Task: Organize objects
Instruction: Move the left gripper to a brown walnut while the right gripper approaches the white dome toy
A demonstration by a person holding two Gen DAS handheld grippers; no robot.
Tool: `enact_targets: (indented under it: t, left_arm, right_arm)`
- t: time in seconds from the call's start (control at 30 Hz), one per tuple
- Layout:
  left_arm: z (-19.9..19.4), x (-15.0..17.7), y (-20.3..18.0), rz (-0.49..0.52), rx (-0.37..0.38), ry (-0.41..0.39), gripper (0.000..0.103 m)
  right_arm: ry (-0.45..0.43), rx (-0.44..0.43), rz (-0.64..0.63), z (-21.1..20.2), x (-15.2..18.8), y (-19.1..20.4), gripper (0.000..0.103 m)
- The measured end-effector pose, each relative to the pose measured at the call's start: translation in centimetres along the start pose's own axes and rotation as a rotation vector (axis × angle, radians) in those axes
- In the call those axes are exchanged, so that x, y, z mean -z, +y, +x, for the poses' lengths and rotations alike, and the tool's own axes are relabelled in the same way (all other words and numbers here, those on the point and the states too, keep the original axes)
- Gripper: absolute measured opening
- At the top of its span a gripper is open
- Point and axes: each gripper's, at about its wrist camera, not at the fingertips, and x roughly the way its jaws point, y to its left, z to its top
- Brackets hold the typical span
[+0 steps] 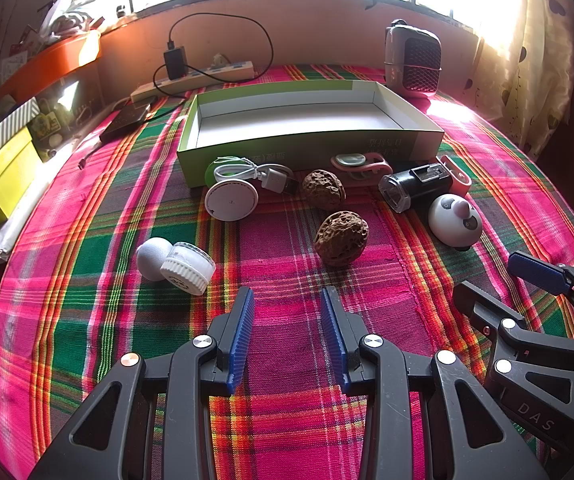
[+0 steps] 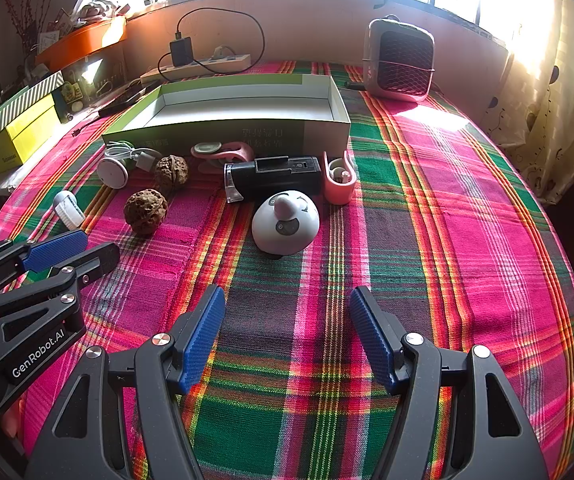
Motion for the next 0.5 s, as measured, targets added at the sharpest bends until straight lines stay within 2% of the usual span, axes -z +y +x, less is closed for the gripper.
enact_targets:
  t: [0.5]
  left_arm:
    - [-0.04,-0.03,-0.1,0.012,0.01,0.001,0.032]
  right_arm:
    - [0.01,-0.023,-0.017,-0.03,-0.4,-0.15,0.066]
